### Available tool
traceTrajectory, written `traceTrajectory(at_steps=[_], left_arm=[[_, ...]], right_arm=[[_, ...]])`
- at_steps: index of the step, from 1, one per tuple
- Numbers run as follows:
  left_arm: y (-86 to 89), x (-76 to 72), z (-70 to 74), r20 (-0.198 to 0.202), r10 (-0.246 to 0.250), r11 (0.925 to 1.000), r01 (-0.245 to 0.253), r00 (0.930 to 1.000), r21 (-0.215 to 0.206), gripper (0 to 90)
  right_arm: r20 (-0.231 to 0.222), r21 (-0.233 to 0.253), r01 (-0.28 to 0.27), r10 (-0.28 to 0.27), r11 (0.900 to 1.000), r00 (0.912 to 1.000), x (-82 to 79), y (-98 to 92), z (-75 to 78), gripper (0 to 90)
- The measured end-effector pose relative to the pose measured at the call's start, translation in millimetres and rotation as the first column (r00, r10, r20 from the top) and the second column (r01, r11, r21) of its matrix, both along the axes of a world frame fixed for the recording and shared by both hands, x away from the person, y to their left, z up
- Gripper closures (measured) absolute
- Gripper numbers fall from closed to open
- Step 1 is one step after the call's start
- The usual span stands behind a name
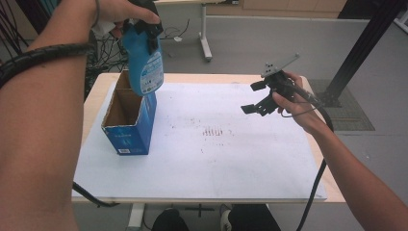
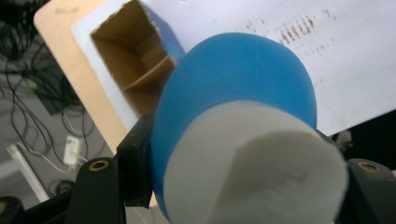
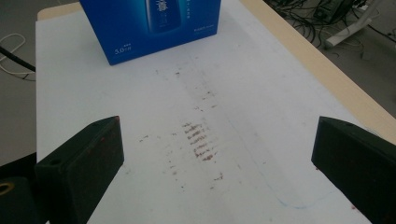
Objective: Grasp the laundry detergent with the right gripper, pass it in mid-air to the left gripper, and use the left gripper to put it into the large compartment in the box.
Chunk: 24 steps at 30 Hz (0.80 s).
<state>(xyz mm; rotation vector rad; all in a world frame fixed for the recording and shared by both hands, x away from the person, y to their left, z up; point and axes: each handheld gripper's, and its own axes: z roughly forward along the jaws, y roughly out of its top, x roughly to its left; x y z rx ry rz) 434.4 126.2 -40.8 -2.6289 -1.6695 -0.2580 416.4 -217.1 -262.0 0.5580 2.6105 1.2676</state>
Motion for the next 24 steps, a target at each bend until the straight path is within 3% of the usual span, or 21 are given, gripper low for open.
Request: traceTrajectory(at_steps=[4, 7, 13, 20, 24], left_arm=[[12.0, 1.9, 5.1, 0.018, 0.088, 0.9961, -0.088, 0.9960, -0.002, 35.9], [22.5, 3.9, 7.6, 0.034, 0.163, 0.9866, -0.163, 0.9861, -0.010, 35.9], [42.8, 7.5, 9.2, 0.061, 0.305, 0.9520, -0.303, 0.9503, -0.042, 36.0], [55.7, 9.6, 8.8, 0.082, 0.411, 0.9115, -0.407, 0.9081, -0.058, 36.0], [62.9, 10.7, 4.6, 0.088, 0.468, 0.8830, -0.462, 0.8792, -0.083, 36.1]], right_arm=[[-0.011, -0.008, 0.019, -0.020, 1.000, 0.9998, -0.2, -8.2, 1.4, 2.3], [-0.013, -0.016, 0.026, -0.026, 1.000, 0.9996, -0.4, -12.9, 1.1, 2.3], [-0.014, -0.021, 0.039, -0.040, 0.999, 0.9991, -0.6, -22.0, -0.2, 2.3], [-0.012, -0.028, 0.035, -0.035, 0.999, 0.9993, -0.8, -25.0, -1.6, 2.3], [-0.011, -0.020, 0.037, -0.037, 0.999, 0.9993, -0.7, -26.8, -1.2, 2.3]])
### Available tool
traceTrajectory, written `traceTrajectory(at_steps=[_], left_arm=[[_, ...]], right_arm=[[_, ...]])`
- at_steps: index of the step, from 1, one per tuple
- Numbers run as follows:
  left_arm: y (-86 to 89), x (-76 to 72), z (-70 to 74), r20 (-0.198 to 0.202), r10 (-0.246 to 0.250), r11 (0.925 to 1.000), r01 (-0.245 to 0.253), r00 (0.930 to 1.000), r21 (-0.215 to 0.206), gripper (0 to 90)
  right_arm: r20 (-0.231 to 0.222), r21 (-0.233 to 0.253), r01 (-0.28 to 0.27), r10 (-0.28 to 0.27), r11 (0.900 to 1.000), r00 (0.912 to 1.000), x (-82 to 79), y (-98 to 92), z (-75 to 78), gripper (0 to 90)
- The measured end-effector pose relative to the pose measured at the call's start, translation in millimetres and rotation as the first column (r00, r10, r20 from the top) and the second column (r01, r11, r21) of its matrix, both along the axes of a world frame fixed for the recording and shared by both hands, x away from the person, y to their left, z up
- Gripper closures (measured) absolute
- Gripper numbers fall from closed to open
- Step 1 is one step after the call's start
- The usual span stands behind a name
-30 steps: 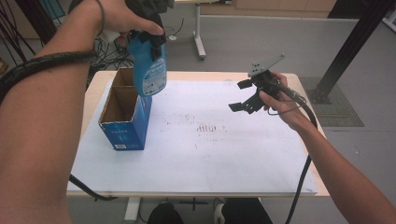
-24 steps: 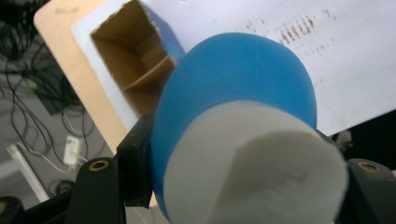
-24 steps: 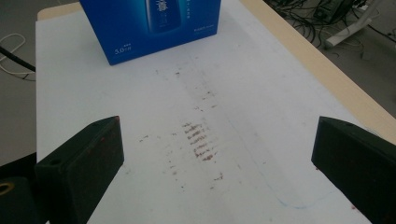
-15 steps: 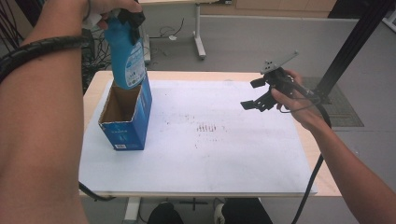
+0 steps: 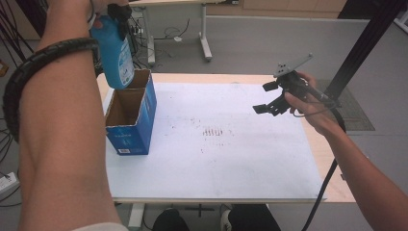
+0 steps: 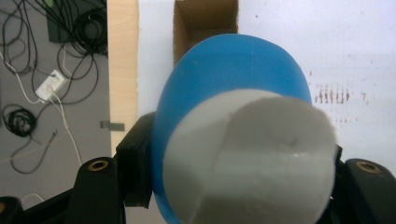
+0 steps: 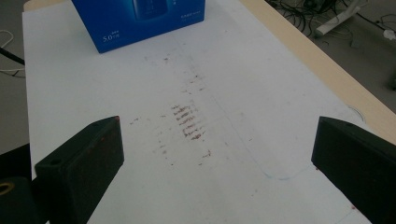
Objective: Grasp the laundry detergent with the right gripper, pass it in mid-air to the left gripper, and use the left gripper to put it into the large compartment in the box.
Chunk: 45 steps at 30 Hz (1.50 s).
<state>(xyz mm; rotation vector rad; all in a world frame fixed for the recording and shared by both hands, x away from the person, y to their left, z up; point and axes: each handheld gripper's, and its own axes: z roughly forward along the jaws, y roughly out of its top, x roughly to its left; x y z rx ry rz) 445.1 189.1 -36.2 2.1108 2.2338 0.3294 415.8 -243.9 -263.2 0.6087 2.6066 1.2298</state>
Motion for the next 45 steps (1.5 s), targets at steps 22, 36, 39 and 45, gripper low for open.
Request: traceTrajectory(at_steps=[22, 36, 39, 45], left_arm=[[21.8, 7.0, -32.2, 0.008, 0.082, 0.9964, -0.082, 0.9966, -0.019, 36.1], [33.3, 8.1, -71.5, -0.010, 0.091, 0.9954, -0.091, 0.9958, -0.030, 36.2], [35.7, 7.6, -82.2, -0.016, 0.091, 0.9949, -0.092, 0.9957, -0.041, 36.2], [38.1, 7.6, -100.0, -0.028, 0.088, 0.9950, -0.089, 0.9957, -0.044, 36.2]], right_arm=[[-0.005, -0.004, -0.008, 0.008, 1.000, 1.0000, 3.2, -4.6, -6.0, 2.3], [-0.004, -0.011, -0.022, 0.022, 1.000, 0.9997, 4.4, 1.8, -7.7, 2.3], [-0.004, -0.012, -0.020, 0.020, 1.000, 0.9998, 4.4, 1.8, -7.3, 2.3], [0.001, -0.013, -0.017, 0.018, 1.000, 0.9998, 4.0, 2.3, -6.2, 2.3]])
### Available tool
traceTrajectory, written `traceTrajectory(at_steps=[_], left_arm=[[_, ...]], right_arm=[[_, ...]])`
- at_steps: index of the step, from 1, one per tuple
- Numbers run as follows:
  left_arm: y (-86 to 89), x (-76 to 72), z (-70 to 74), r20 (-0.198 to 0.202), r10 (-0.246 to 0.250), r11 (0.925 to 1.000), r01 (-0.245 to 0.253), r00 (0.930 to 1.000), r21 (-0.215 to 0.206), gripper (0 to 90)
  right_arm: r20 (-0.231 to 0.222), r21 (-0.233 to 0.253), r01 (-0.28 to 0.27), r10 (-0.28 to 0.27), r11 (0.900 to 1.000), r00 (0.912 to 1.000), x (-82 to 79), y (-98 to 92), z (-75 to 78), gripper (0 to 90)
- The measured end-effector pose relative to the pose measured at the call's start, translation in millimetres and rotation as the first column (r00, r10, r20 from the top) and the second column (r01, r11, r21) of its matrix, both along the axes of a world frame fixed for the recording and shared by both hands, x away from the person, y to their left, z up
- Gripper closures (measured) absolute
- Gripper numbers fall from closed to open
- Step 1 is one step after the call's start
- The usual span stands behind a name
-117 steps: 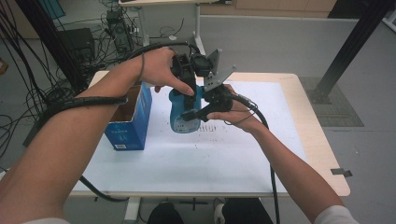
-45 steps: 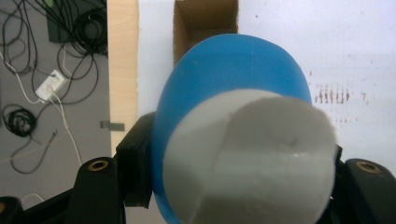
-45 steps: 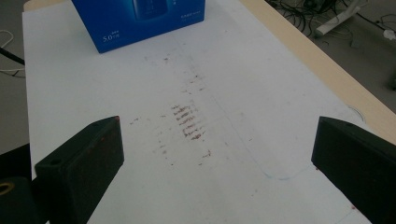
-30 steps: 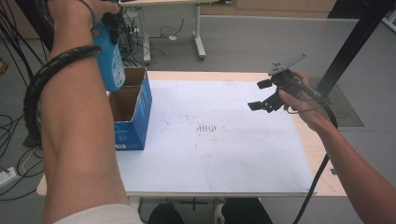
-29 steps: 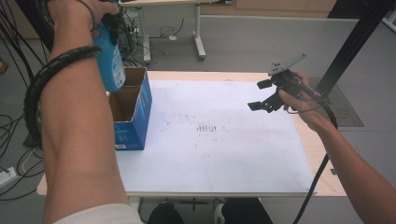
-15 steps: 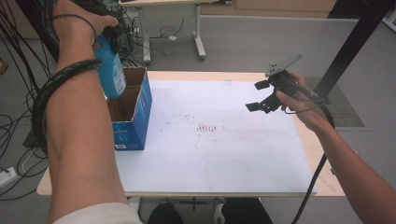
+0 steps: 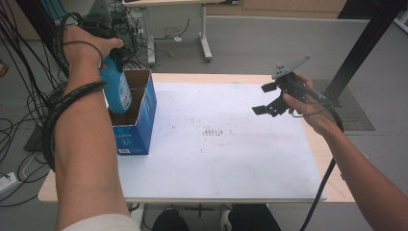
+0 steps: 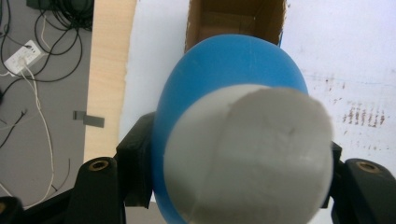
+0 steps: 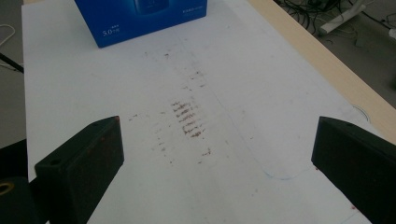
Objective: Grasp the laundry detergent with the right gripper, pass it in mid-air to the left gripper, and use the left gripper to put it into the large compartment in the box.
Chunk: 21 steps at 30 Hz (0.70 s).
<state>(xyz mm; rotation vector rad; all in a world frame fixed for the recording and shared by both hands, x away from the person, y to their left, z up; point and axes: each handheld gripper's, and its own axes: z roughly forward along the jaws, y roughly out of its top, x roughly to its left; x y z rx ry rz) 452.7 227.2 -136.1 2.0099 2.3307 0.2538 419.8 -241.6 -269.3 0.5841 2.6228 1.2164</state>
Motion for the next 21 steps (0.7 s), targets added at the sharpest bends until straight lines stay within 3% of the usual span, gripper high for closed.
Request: traceTrajectory(at_steps=[21], left_arm=[[-0.6, 1.0, -63.2, -0.014, -0.026, 0.9996, 0.026, 0.9996, -0.007, 36.2]], right_arm=[[0.000, -0.020, 0.011, -0.011, 1.000, 0.9999, -1.9, 2.8, 0.8, 2.3]])
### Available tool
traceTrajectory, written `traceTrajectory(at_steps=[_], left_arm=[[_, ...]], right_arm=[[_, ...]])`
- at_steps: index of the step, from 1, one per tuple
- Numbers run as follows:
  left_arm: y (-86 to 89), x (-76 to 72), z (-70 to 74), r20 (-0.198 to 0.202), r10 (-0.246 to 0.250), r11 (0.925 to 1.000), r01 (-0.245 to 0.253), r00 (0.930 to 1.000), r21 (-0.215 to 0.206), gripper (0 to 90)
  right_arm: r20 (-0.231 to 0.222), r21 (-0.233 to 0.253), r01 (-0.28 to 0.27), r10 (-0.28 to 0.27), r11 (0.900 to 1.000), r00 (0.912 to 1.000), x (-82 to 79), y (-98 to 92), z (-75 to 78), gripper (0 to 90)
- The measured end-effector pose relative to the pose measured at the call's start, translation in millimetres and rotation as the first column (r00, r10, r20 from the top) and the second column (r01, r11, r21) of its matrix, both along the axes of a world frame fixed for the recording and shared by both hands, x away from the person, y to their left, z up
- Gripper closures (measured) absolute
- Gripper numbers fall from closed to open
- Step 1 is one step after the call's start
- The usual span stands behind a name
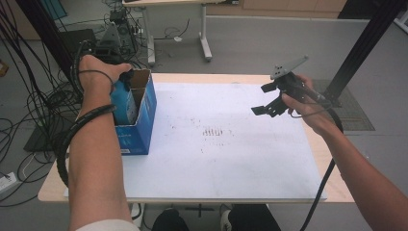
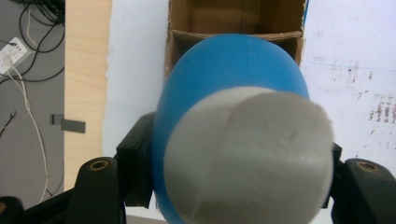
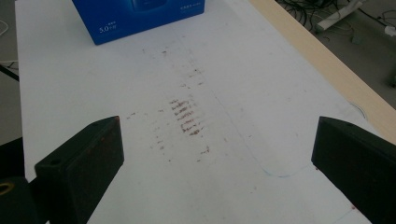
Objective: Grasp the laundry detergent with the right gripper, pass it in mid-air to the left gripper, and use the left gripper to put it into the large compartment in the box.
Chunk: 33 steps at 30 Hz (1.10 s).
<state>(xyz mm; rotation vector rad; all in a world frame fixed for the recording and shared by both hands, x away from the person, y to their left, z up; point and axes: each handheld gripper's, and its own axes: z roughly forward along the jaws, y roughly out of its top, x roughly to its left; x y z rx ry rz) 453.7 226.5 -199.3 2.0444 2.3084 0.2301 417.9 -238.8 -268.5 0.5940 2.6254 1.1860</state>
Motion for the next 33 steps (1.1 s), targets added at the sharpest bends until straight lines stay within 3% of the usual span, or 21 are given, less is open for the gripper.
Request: traceTrajectory(at_steps=[12, 22, 33], left_arm=[[1.5, 0.4, -31.8, 0.007, -0.015, 0.9998, 0.015, 0.9999, 0.015, 36.3], [3.5, 0.1, -56.2, -0.013, -0.033, 0.9994, 0.033, 0.9994, 0.009, 36.3], [1.6, 2.5, -72.2, -0.024, -0.050, 0.9988, 0.050, 0.9985, -0.001, 36.3]], right_arm=[[-0.004, -0.007, 0.006, -0.006, 1.000, 1.0000, 0.6, 1.7, -3.0, 2.3], [-0.010, -0.016, 0.001, -0.001, 1.000, 0.9999, 1.2, 6.6, -8.8, 2.3], [-0.015, -0.023, 0.005, -0.006, 1.000, 0.9999, 2.7, 9.3, -10.4, 2.3]])
